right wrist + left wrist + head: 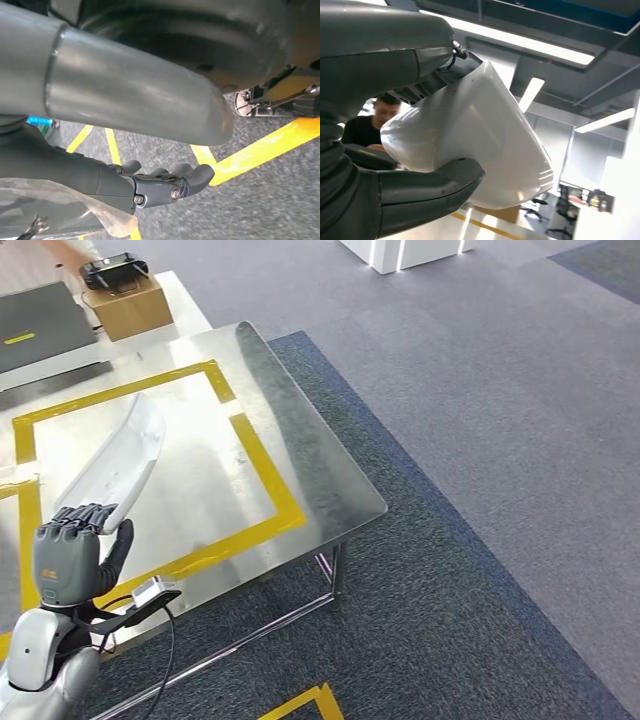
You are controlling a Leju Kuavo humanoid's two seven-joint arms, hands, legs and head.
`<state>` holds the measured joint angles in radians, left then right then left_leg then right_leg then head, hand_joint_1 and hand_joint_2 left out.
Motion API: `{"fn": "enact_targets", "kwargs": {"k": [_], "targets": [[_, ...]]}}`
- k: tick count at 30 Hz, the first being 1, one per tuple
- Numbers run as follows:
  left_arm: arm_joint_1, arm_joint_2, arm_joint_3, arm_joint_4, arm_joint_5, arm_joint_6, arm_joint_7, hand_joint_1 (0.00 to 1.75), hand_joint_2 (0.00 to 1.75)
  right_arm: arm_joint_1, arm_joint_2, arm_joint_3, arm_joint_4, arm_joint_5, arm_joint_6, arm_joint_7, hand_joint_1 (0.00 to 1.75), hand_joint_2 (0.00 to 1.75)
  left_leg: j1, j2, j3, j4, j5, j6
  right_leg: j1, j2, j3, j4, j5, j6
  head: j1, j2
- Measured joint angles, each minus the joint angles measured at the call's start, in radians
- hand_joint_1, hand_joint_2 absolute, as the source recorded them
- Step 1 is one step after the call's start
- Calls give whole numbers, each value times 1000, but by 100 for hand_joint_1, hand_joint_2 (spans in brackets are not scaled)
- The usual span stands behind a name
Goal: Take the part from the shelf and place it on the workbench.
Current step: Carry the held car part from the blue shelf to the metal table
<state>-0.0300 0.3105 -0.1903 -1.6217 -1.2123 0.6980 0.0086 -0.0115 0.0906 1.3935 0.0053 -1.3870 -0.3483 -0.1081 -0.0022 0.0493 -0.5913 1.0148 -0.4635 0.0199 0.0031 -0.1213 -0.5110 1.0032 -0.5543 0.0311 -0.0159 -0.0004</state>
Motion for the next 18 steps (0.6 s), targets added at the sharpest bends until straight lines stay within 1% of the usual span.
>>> {"fn": "enact_targets", "kwargs": {"k": [1,2,3,4,5,6,7,8,9,10,11,12,13,14,15,16,17,18], "targets": [[0,0,0,0,0,1,0,175,175,-1,0,0,0,1,0,0,0,0,3,-12,1,-3,2,6,-2,28,-11,26,-18,5,2,0],[0,0,0,0,0,1,1,175,175,-2,0,0,0,2,0,-1,0,0,6,-25,2,-4,4,11,-5,65,-36,79,-47,10,6,0],[-1,0,-1,0,0,2,1,175,175,-2,0,0,0,2,0,-1,0,0,7,-37,1,-4,4,14,-6,97,-70,149,-80,12,9,0],[0,-1,-1,0,0,2,1,175,175,-1,0,0,0,3,0,-1,0,0,7,-51,0,-4,4,15,-6,111,-108,221,-107,13,11,0],[2,-1,-1,0,0,2,2,175,175,0,0,0,0,3,0,-1,0,0,7,-66,-1,-4,4,16,-6,117,-140,275,-120,13,11,0],[4,-1,-1,0,0,1,2,175,175,2,0,0,0,3,0,-1,0,0,7,-81,0,-3,4,16,-6,119,-153,289,-110,12,11,0],[5,-2,-1,0,0,1,2,175,175,3,0,0,0,3,0,-1,0,0,7,-96,1,-3,4,16,-7,122,-147,261,-79,10,11,0],[6,-2,-1,0,0,1,2,175,175,3,0,0,0,3,0,-1,0,0,8,-112,3,-2,4,15,-8,130,-123,197,-36,8,11,0],[6,-2,-1,0,0,1,2,175,175,3,-1,0,0,3,0,-1,0,0,9,-125,4,-1,3,13,-10,153,-92,124,1,5,11,0],[5,-2,-1,0,0,1,2,175,175,3,-1,0,0,3,0,-1,0,0,9,-139,3,1,3,9,-13,177,-64,60,26,2,11,0],[5,-2,-1,0,1,1,2,175,175,3,-1,-1,0,4,0,-1,0,0,10,-151,-1,2,4,3,-15,197,-45,21,36,-1,11,0],[5,-2,-1,0,1,1,3,175,175,2,-1,-1,0,4,0,-1,0,0,11,-162,-5,2,6,-3,-15,208,-36,5,35,-5,10,0],[6,-2,-1,0,1,2,3,175,175,2,-1,-1,0,4,0,-1,0,0,13,-175,-9,1,9,-10,-14,202,-32,0,35,-10,10,0],[9,-2,-1,0,1,2,3,175,175,2,-1,-1,0,5,0,-1,0,0,15,-181,-11,0,11,-17,-15,189,-30,-1,38,-16,11,0],[10,-1,-1,0,1,2,3,175,175,2,-1,-1,0,5,0,-1,0,0,14,-170,-15,6,6,-22,-16,176,-27,-5,39,-22,9,0],[9,0,-1,0,1,2,3,175,175,2,-1,-1,0,5,0,-1,0,0,12,-146,-25,28,-8,-27,-17,162,-24,-8,41,-28,7,0],[8,0,-1,0,2,2,3,175,175,3,-1,-1,0,5,0,-2,0,0,11,-114,-45,72,-34,-32,-18,147,-22,-11,41,-33,5,0],[7,0,-1,0,2,2,3,175,175,4,-1,-1,0,5,0,-2,0,0,11,-83,-75,137,-66,-36,-16,132,-21,-12,39,-37,2,0]]}}
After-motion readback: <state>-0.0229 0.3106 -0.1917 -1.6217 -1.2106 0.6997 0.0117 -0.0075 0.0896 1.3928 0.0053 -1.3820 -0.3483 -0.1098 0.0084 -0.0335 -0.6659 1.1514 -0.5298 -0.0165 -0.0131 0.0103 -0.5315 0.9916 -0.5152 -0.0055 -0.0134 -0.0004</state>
